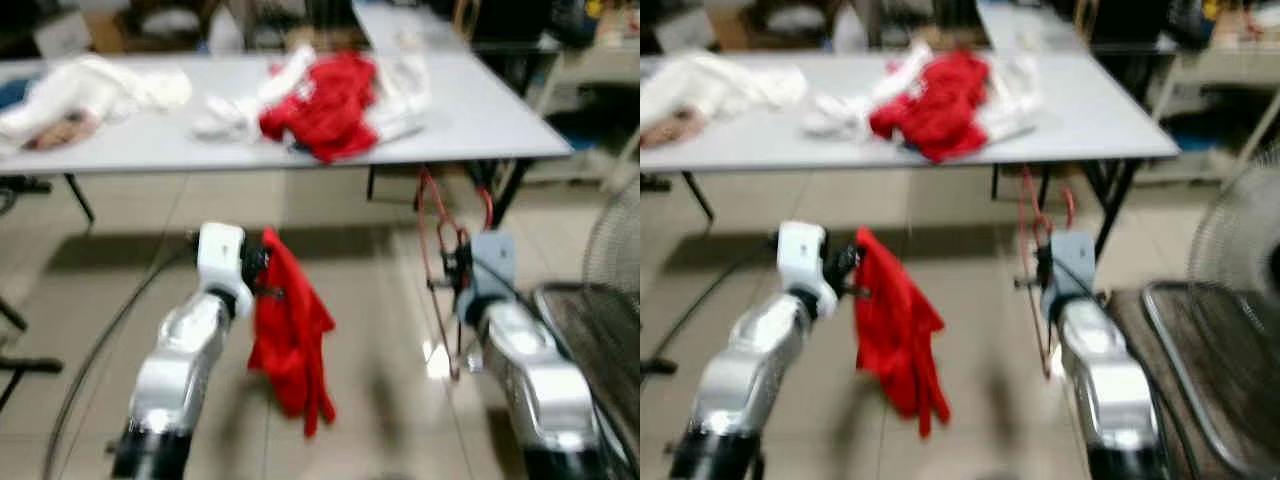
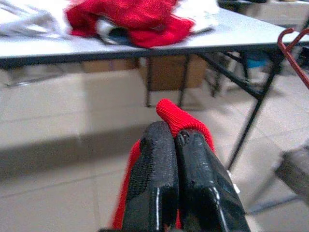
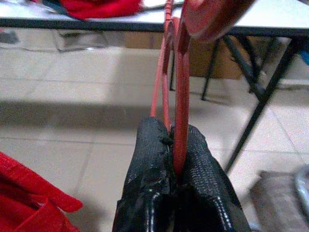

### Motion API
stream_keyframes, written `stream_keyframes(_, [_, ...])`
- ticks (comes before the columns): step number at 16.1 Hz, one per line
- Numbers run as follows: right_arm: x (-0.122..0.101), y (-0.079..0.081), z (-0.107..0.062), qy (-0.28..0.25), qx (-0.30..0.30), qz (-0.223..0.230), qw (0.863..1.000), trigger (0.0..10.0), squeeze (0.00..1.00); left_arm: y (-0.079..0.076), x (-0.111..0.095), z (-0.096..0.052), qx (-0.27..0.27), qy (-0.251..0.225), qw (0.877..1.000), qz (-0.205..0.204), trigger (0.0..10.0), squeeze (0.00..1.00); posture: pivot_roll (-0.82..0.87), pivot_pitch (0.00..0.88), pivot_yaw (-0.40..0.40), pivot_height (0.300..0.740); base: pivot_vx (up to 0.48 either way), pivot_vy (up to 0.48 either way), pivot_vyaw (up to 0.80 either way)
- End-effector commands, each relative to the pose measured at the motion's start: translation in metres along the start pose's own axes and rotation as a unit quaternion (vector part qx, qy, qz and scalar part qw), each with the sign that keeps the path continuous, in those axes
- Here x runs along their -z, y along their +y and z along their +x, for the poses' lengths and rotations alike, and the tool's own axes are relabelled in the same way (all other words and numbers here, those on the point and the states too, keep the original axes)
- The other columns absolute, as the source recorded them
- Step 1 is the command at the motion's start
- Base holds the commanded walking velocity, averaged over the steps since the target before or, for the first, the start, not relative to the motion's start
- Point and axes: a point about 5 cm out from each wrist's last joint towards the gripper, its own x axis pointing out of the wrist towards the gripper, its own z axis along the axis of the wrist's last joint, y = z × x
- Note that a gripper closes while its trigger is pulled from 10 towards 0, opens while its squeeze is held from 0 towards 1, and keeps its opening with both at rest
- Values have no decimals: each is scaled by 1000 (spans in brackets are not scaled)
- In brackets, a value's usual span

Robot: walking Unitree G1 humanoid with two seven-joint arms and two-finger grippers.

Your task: Hang hanger

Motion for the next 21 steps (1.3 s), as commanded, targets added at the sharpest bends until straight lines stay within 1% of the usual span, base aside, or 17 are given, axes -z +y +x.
stream_keyframes(1, [-8,1,1,-12,-3,-1,1000,10000,0,3,-13,1,1,-25,1000,8,10000,0,-134,0,27,740,281,0,-800])
stream_keyframes(7, [-9,-1,1,-14,-3,-6,1000,10000,0,0,-14,2,13,-29,999,5,10000,0,-137,0,19,740,291,0,0])
stream_keyframes(12, [-10,-1,0,-19,-4,-11,1000,10000,0,0,-19,5,20,-35,999,11,10000,0,-141,0,26,740,299,0,-756])
stream_keyframes(15, [-12,-3,0,-24,0,-12,1000,10000,0,0,-23,8,24,-42,999,13,10000,0,-145,0,29,740,300,0,0])
stream_keyframes(21, [-14,-4,1,-27,0,-16,1000,10000,0,-2,-24,9,31,-44,998,10,10000,0,-145,0,24,740,300,0,0])
